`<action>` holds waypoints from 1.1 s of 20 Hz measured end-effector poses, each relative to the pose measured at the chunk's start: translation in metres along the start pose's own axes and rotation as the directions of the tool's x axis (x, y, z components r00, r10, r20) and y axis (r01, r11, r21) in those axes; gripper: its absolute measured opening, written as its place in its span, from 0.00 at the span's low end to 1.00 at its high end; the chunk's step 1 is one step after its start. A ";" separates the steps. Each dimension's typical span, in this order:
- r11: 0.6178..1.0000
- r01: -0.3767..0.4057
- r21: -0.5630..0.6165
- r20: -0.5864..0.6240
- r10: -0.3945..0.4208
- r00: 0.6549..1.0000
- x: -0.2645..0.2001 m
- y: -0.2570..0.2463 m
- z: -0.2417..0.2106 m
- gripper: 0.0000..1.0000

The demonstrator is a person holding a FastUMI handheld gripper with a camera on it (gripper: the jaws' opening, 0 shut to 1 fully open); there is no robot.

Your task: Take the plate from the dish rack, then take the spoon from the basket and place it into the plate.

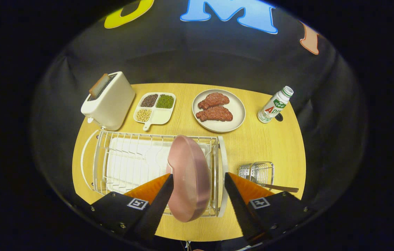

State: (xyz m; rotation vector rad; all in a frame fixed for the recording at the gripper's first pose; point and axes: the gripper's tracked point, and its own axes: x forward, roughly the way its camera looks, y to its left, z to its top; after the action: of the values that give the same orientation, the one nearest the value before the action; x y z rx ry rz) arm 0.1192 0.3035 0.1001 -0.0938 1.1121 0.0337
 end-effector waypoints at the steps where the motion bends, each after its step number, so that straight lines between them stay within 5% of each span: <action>1: 1.000 0.023 0.004 -0.017 -0.023 1.000 0.006 -0.006 -0.002 0.86; 6: 0.994 0.097 0.047 -0.062 -0.094 0.994 0.017 -0.014 -0.005 0.19; 17: 0.980 0.185 -0.069 -0.049 -0.189 0.981 0.001 -0.010 0.009 0.13; 22: 0.945 0.283 -0.164 -0.015 -0.289 0.957 -0.018 -0.024 0.024 0.07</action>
State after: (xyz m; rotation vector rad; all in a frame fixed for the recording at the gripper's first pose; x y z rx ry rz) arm 0.1345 0.2820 0.1286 -0.4015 1.1243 -0.1395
